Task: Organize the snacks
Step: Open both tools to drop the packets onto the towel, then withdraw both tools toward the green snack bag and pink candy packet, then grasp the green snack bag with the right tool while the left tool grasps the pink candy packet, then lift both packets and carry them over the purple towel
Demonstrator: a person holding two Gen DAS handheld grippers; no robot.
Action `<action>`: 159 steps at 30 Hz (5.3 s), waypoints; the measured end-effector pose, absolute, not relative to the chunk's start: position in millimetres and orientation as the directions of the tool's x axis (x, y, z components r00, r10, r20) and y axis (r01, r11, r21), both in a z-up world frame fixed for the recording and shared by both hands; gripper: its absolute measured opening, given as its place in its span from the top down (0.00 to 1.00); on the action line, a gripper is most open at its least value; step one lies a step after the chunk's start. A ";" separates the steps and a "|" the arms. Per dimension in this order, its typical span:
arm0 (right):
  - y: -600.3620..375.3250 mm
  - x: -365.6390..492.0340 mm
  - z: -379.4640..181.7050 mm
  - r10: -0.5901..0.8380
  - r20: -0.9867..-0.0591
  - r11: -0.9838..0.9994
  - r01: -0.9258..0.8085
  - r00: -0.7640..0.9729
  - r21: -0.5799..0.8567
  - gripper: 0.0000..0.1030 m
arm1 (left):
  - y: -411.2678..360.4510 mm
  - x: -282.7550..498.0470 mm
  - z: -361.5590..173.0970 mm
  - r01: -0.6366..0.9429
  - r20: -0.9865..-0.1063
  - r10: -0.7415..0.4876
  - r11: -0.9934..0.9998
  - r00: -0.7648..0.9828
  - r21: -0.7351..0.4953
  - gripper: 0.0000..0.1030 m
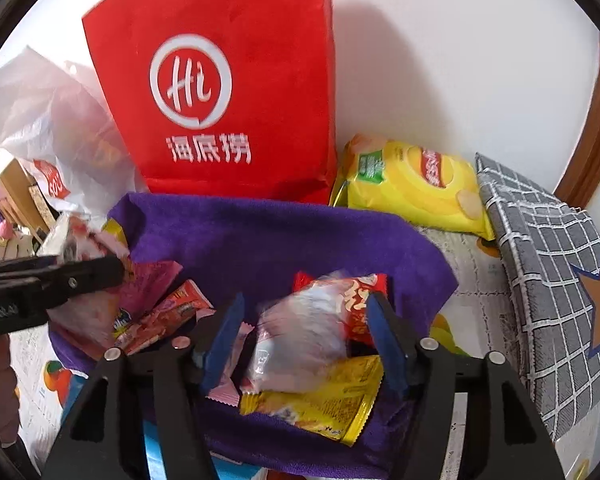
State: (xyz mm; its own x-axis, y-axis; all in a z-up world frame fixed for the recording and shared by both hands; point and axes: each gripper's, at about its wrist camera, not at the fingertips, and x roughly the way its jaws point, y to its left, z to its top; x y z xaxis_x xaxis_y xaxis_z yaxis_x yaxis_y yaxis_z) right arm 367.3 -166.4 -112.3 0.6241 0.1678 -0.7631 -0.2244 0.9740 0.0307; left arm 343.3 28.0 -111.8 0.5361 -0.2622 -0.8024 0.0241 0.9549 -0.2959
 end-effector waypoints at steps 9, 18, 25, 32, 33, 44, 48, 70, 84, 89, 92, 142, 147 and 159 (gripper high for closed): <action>-172.0 342.8 -81.6 0.152 -0.725 0.979 -0.201 0.672 0.018 0.29 | 27.8 326.0 -90.5 0.006 -0.797 -0.234 0.961 0.557 -0.278 0.31; -177.7 300.0 -62.6 0.112 -0.718 0.984 -0.175 0.687 -0.014 0.19 | 26.2 284.4 -65.4 -0.018 -0.791 -0.161 0.977 0.590 -0.213 0.24; -178.4 257.3 -44.7 0.032 -0.704 0.991 -0.114 0.709 -0.069 0.08 | 27.4 240.8 -50.9 0.002 -0.786 -0.144 0.984 0.602 -0.179 0.24; -179.8 214.4 -26.8 0.053 -0.672 0.993 -0.111 0.739 -0.044 0.08 | 33.9 197.9 -40.4 0.005 -0.762 -0.161 0.979 0.627 -0.203 0.25; -179.7 206.7 -25.2 0.046 -0.666 0.993 -0.107 0.744 -0.051 0.08 | 36.0 191.1 -39.3 0.005 -0.759 -0.168 0.977 0.629 -0.212 0.25; -186.7 162.1 -35.4 0.076 -0.703 0.995 -0.098 0.707 0.009 0.09 | 42.8 128.8 -29.4 -0.010 -0.735 -0.101 0.989 0.670 -0.145 0.25; -183.3 146.6 -44.1 0.079 -0.720 0.993 -0.120 0.690 -0.006 0.09 | 46.6 114.5 -32.5 -0.029 -0.739 -0.076 0.991 0.669 -0.128 0.24; -150.5 124.2 -159.7 0.182 -0.834 0.944 -0.330 0.521 -0.001 0.34 | 49.4 118.6 -89.5 -0.046 -0.814 -0.128 0.981 0.566 -0.186 0.24; -142.3 137.0 -179.1 0.215 -0.825 0.917 -0.398 0.522 -0.013 0.49 | 36.5 125.6 -107.3 -0.019 -0.843 -0.133 0.986 0.521 -0.167 0.24; -159.6 130.7 -167.7 0.223 -0.811 0.934 -0.357 0.541 0.019 0.53 | 25.3 125.4 -116.9 -0.005 -0.853 -0.143 0.986 0.502 -0.168 0.24; -172.3 125.8 -159.9 0.198 -0.802 0.945 -0.328 0.564 0.003 0.53 | 15.1 126.3 -123.1 0.008 -0.860 -0.151 0.986 0.488 -0.169 0.24; -283.5 134.8 -168.6 0.094 -0.817 0.995 -0.090 0.569 0.051 0.53 | -86.1 164.9 -183.2 0.140 -0.859 -0.166 0.984 0.485 -0.111 0.54; -284.6 134.3 -168.9 0.094 -0.816 0.995 -0.087 0.570 0.053 0.53 | -79.6 162.5 -181.3 0.147 -0.860 -0.236 0.971 0.453 -0.189 0.70; -270.8 125.1 -154.9 0.103 -0.803 0.994 -0.093 0.587 0.060 0.53 | -59.2 139.4 -161.8 0.143 -0.837 -0.283 0.959 0.468 -0.244 0.76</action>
